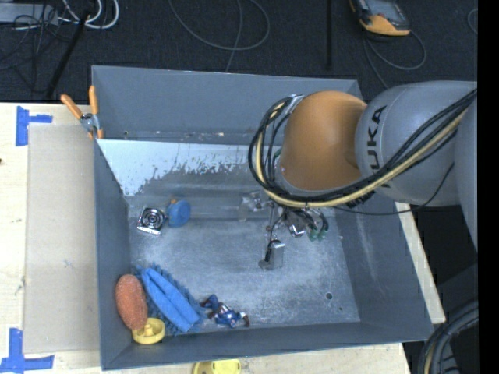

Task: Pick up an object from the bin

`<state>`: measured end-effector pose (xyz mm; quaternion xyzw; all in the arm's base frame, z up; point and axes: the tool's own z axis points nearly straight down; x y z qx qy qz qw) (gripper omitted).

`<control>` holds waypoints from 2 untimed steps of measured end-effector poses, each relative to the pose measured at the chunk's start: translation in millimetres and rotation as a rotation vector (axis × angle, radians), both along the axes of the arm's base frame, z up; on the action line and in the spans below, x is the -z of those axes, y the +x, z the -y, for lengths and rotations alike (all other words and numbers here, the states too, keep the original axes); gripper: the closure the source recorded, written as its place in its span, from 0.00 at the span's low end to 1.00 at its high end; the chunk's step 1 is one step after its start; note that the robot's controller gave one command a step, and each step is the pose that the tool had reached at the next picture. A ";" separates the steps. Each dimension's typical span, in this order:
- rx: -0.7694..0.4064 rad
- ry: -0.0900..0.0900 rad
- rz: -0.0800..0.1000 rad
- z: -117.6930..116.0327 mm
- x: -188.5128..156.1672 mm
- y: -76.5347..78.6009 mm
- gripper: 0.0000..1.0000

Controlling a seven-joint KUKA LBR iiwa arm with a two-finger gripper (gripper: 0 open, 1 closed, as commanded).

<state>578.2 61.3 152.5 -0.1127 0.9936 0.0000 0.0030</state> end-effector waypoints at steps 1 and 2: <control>-0.187 -0.001 -0.012 -31.2 28.2 -14.6 0.00; -0.247 0.000 -0.007 -49.9 35.8 -25.1 0.00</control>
Offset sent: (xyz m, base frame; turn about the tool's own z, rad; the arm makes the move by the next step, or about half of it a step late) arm -0.0416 0.0701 -0.0484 -0.0203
